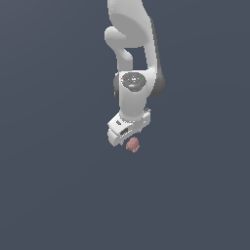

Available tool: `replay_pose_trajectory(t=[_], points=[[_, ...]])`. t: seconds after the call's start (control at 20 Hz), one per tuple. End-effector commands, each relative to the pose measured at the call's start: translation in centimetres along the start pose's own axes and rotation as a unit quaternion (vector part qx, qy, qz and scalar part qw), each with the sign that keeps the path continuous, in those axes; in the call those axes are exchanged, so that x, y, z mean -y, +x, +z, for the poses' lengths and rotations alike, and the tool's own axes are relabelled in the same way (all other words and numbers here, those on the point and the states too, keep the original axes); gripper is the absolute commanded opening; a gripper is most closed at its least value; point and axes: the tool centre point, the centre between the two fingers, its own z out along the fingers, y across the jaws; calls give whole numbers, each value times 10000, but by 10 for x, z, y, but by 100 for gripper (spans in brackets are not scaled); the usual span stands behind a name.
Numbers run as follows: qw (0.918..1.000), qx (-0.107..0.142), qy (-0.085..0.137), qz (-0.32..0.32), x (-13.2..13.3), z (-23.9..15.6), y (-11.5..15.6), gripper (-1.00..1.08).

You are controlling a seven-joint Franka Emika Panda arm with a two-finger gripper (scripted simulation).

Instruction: Pick up the object and move it to a goal position.

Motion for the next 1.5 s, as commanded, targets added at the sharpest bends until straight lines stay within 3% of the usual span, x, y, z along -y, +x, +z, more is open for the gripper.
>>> replay_pose_trajectory(t=[0.0, 0.65, 1.15, 1.45], points=[[9992, 4, 0, -400, 4, 7, 1, 100], [9855, 0, 13, -1696, 17, 29, 2, 100], [9834, -1, 16, -1814, 18, 34, 2, 100], [9831, -1, 17, -1832, 19, 60, 2, 100]])
